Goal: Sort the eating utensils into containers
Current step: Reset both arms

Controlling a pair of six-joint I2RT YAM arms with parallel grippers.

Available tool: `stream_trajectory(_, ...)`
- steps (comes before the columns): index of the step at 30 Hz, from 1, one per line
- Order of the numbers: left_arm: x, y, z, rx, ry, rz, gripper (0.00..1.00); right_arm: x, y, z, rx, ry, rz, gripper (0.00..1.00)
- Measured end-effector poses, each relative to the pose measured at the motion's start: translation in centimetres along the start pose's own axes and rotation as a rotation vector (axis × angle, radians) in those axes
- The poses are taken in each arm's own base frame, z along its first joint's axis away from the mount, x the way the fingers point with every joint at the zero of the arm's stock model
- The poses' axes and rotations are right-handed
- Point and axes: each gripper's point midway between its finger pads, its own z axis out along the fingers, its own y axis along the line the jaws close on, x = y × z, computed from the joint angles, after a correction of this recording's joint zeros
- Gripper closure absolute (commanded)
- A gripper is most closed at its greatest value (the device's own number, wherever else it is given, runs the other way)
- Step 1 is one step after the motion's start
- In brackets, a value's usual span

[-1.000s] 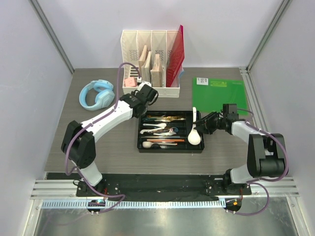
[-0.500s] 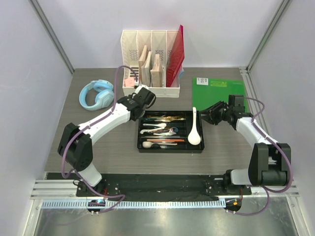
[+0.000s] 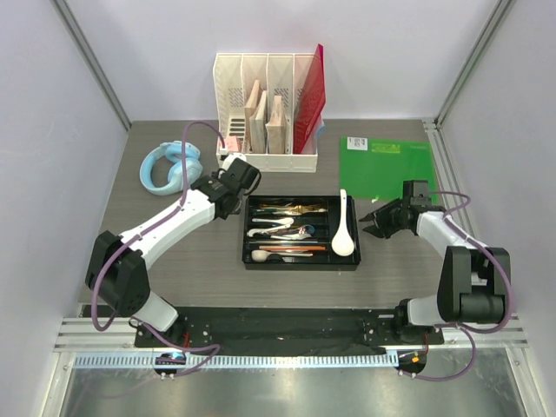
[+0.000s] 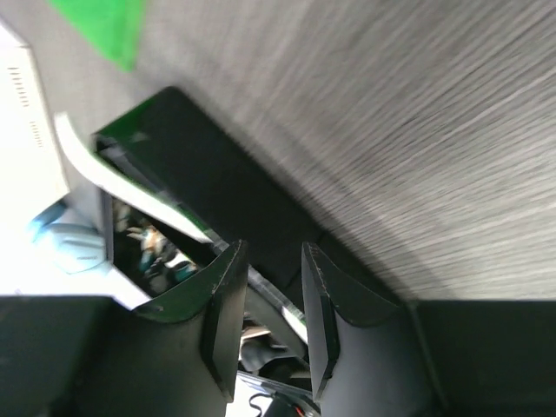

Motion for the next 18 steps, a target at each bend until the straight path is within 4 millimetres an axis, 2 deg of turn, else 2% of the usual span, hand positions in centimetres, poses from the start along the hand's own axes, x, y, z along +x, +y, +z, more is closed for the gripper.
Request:
stream_trajectory(6, 0.1, 0.1, 0.0, -0.002, 0.005, -0.001, 0.57, 1.1, -2.5, 2.1, 0.089, 0.091, 0.010, 0.63)
stream_trajectory(9, 0.1, 0.2, 0.0, -0.003, 0.006, -0.001, 0.57, 1.7, -3.1, 2.6, 0.110, 0.127, 0.009, 0.63)
stream_trajectory(13, 0.2, 0.3, 0.0, -0.006, 0.011, -0.002, 0.56, 2.1, -2.9, 2.7, 0.103, 0.141, -0.004, 0.63)
stream_trajectory(18, 0.5, 1.0, 0.5, -0.019, 0.031, -0.064, 0.54, 3.0, -1.5, 3.5, 0.088, 0.159, -0.047, 0.63)
